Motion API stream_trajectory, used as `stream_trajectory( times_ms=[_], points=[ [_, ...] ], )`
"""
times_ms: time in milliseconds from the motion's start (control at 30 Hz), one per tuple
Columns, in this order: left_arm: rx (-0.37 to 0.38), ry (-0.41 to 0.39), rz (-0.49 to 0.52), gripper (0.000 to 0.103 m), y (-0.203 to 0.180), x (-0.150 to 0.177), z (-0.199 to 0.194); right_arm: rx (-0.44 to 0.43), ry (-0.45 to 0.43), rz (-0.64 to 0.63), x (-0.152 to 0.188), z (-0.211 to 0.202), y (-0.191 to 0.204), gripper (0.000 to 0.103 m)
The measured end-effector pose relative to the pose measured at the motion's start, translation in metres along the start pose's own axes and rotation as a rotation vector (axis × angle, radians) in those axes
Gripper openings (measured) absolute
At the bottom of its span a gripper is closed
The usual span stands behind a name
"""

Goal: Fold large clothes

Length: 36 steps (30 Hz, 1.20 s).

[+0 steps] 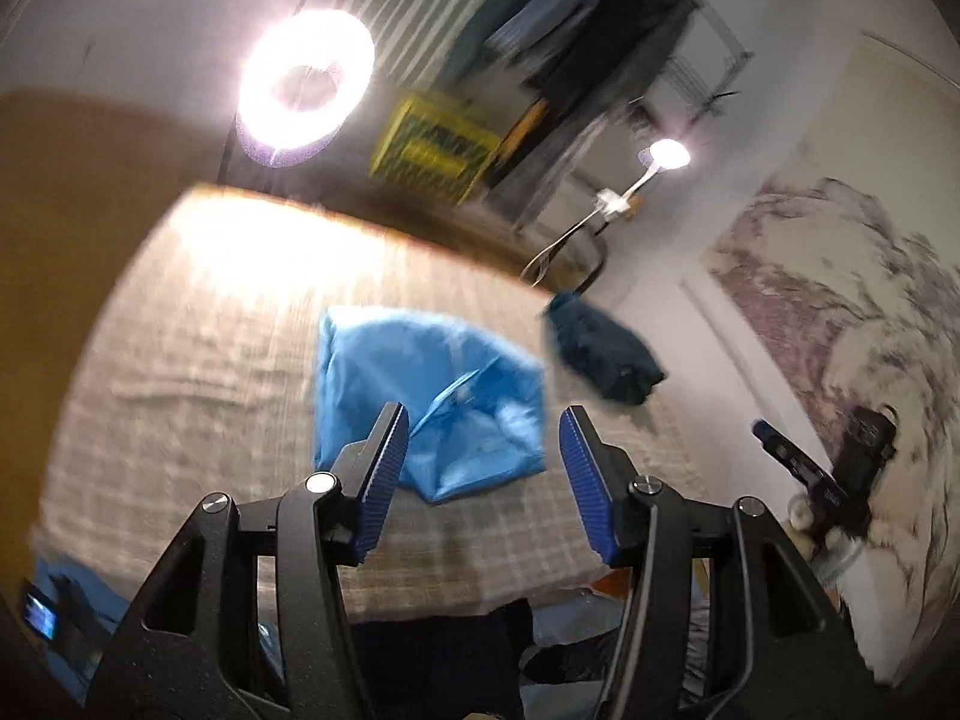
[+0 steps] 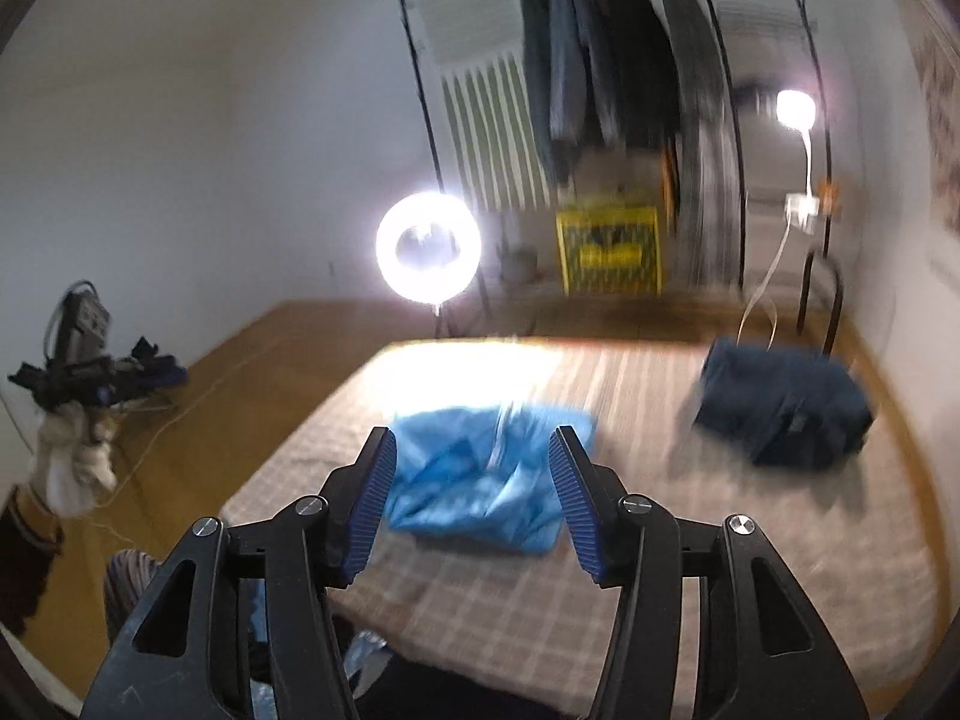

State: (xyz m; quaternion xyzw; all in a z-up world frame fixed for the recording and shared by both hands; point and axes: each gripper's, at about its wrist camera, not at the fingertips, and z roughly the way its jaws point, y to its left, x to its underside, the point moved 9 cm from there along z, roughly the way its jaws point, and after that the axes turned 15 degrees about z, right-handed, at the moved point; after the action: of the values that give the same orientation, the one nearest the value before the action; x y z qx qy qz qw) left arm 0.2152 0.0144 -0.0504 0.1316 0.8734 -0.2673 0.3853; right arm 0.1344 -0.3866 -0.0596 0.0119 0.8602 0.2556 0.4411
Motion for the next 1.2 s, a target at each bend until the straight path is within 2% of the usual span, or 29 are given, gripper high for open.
stream_trajectory(
  times_ms=[100, 167, 300, 433, 533, 667, 800, 833, 867, 900, 933, 967, 1000, 1067, 1200],
  points=[
    [-0.028, 0.068, -0.084, 0.054, 0.036, 0.019, 0.061, 0.033, 0.08, 0.052, 0.019, 0.051, -0.014, 0.052],
    [-0.008, 0.113, -0.162, 0.054, 0.057, 0.031, 0.1, 0.05, 0.129, 0.104, 0.03, 0.085, -0.028, 0.052],
    [-0.006, 0.148, -0.26, 0.054, 0.088, 0.048, 0.144, 0.152, 0.173, 0.135, 0.047, 0.139, -0.06, 0.054],
    [0.002, 0.194, -0.301, 0.054, 0.106, 0.052, 0.178, 0.134, 0.233, 0.33, 0.049, 0.182, -0.098, 0.055],
    [0.018, 0.223, -0.328, 0.054, 0.112, 0.055, 0.2, 0.154, 0.236, 0.402, 0.049, 0.206, -0.118, 0.055],
    [0.034, 0.244, -0.361, 0.054, 0.117, 0.062, 0.22, 0.162, 0.285, 0.441, 0.058, 0.238, -0.129, 0.055],
    [0.051, 0.269, -0.336, 0.054, 0.116, 0.065, 0.236, 0.17, 0.327, 0.395, 0.065, 0.261, -0.123, 0.055],
    [0.056, 0.269, -0.337, 0.052, 0.116, 0.065, 0.238, 0.173, 0.343, 0.388, 0.067, 0.265, -0.121, 0.054],
    [0.065, 0.261, -0.337, 0.039, 0.116, 0.064, 0.239, 0.173, 0.344, 0.391, 0.068, 0.267, -0.122, 0.048],
    [0.068, 0.26, -0.336, 0.031, 0.116, 0.063, 0.24, 0.165, 0.348, 0.399, 0.068, 0.268, -0.122, 0.023],
    [0.07, 0.261, -0.335, 0.02, 0.116, 0.063, 0.24, 0.154, 0.355, 0.411, 0.067, 0.268, -0.122, 0.009],
    [0.074, 0.259, -0.337, 0.01, 0.116, 0.063, 0.24, 0.152, 0.344, 0.414, 0.065, 0.267, -0.122, 0.008],
    [0.077, 0.258, -0.338, 0.005, 0.117, 0.063, 0.239, 0.146, 0.33, 0.413, 0.063, 0.266, -0.119, 0.004],
    [0.088, 0.252, -0.335, 0.003, 0.116, 0.061, 0.236, 0.101, 0.32, 0.414, 0.059, 0.259, -0.111, 0.002],
    [0.166, 0.217, -0.372, 0.001, 0.111, 0.055, 0.218, -0.018, 0.317, 0.468, 0.057, 0.24, -0.089, 0.001]
  ],
)
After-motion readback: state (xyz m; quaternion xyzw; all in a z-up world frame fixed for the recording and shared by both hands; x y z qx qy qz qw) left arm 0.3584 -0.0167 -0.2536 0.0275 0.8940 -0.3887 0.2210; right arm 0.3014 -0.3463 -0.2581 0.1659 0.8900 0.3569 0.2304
